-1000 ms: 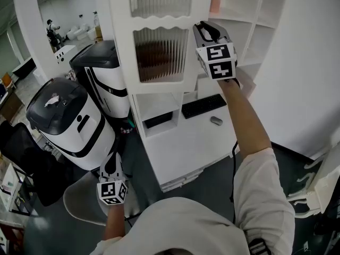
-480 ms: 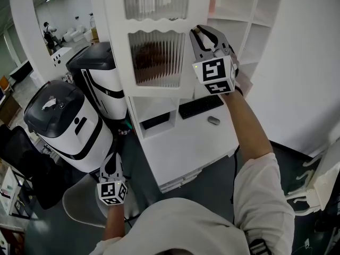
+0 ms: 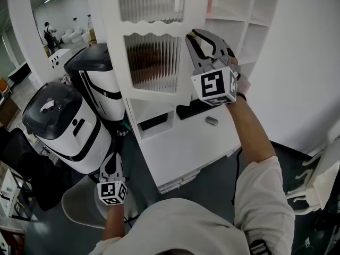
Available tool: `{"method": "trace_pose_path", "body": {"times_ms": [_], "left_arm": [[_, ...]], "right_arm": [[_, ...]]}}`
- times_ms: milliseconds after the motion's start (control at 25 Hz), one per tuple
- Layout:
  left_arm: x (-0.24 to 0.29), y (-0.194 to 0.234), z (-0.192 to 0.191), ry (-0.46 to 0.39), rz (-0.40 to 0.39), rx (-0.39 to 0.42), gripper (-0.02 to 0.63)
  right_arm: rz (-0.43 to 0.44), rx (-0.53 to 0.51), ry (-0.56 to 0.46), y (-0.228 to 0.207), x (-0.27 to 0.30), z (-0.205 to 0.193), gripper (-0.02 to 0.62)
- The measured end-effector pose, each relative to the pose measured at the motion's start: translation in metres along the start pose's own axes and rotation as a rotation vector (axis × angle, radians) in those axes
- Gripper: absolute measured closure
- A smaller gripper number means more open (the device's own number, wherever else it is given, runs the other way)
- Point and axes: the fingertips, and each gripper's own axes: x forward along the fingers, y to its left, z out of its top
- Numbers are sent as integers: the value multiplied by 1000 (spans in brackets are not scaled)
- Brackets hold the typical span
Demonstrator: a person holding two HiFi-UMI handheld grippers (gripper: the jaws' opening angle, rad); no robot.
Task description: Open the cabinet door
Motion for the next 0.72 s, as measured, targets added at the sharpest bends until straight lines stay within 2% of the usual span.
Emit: {"method": "trace_pose_path", "body": {"times_ms": [240,720], "left_arm": [[1,1,-2,2,0,-1,607],[3,0,-1,2,4,-6,607]], "right_arm": [[17,-75,-40,5,-9,10,518],[68,-157,-115,11,-26,34,518]]}}
